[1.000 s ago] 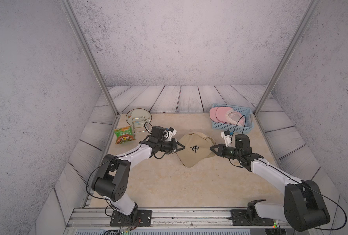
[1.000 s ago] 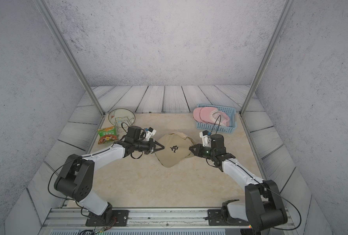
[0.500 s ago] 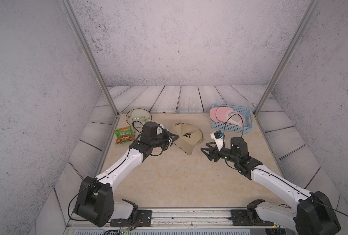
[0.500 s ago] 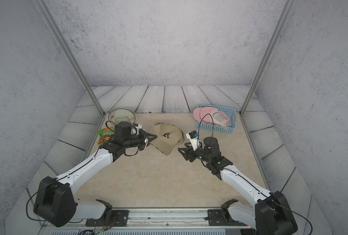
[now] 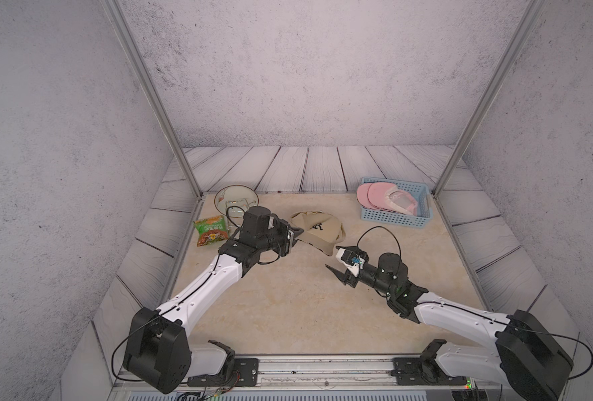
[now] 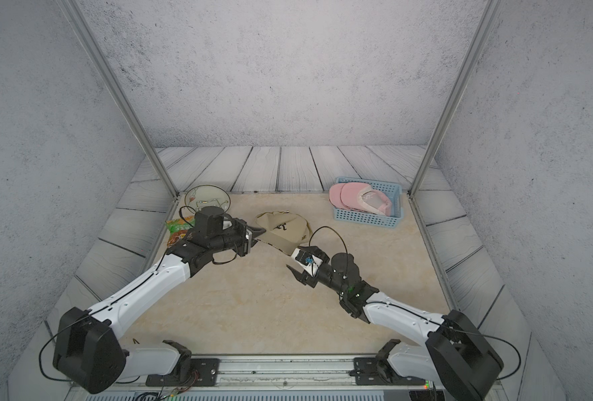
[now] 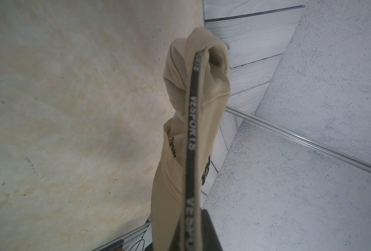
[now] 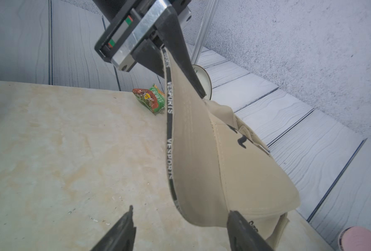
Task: Turn the baseball cap inside out
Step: Turn over the baseball cap.
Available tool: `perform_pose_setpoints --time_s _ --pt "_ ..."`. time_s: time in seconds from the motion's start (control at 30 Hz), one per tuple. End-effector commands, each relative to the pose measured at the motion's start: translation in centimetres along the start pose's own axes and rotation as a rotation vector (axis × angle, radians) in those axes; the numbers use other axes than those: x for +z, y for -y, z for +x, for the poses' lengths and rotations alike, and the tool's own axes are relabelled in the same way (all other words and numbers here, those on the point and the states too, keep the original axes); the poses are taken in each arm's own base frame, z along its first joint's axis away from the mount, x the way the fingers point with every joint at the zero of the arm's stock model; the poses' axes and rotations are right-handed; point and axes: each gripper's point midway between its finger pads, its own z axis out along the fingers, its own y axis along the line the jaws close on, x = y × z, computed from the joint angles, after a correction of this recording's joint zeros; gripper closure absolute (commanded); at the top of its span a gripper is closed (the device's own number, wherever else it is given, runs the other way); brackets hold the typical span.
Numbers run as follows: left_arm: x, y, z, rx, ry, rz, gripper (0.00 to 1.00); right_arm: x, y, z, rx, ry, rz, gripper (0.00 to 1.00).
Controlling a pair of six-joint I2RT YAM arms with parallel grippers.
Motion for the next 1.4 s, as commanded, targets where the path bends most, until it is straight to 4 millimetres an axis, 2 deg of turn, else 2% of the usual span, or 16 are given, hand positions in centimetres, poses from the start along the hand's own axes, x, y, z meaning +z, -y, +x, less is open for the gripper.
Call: perform_pose_setpoints --time_s 0.0,0.1,0.13,0.27,0.3,0.33,0.4,0.47,0.53,0.57,0.63,0.7,0.87,1.07,1.23,1.37 --pt "-0.6 0.8 0.9 -0.018 -0.015 0.042 1.00 0.9 2.1 -2.0 -0.078 0.050 0.120 0.29" --pt "-0.3 0.5 1.6 -0.018 -0.031 0.036 1.00 1.5 3.6 -2.2 -0.075 0.049 0.206 0.38" --pt "-0.1 0.3 1.8 -0.018 -0.036 0.033 1.00 1.7 3.8 -2.3 -0.070 0.048 0.221 0.46" --pt "0.8 -0.2 1.7 -0.013 -0.045 0.022 0.99 2.0 4.9 -2.2 -0.024 0.041 0.275 0.89" --pt "0.9 0.0 1.4 0.014 -0.035 0.032 0.87 2.0 5.1 -2.0 -0.021 0.026 0.280 0.97" --pt "1.0 0.1 1.0 0.045 -0.016 0.033 0.74 2.0 5.2 -1.8 -0.016 0.010 0.286 1.00" --pt "0.7 0.5 -0.8 0.186 0.076 0.010 0.53 1.7 5.7 -1.3 0.010 -0.026 0.313 1.00" --pt "-1.1 1.4 -3.9 0.413 0.261 -0.082 0.40 1.4 6.1 -1.2 0.028 -0.090 0.310 1.00" --pt "-3.0 3.1 -6.0 0.700 0.411 -0.160 0.35 0.7 6.7 -1.1 0.071 -0.187 0.311 1.00" --pt "-3.5 4.1 -6.1 0.856 0.437 -0.170 0.33 0.3 6.6 -0.8 0.095 -0.244 0.286 1.00" --pt "-3.1 6.1 -4.5 1.188 0.385 -0.115 0.29 -0.3 6.6 -0.7 0.142 -0.309 0.235 1.00" --pt "-2.8 6.7 -2.3 1.470 0.290 -0.061 0.29 -0.7 6.5 -0.7 0.180 -0.357 0.196 1.00" --pt "-2.8 6.5 0.2 1.776 0.161 -0.021 0.24 -1.7 6.9 -0.2 0.317 -0.472 0.109 1.00" --pt "-2.8 5.3 3.7 1.987 0.025 0.132 0.09 -2.3 5.6 -1.4 0.370 -0.488 -0.035 1.00" --pt "-1.5 3.8 6.6 2.056 -0.132 0.207 0.06 -2.2 4.0 -2.5 0.390 -0.457 -0.146 1.00" --pt "0.3 2.6 7.0 2.078 -0.215 0.164 0.07 -2.1 3.4 -3.1 0.404 -0.441 -0.192 1.00"
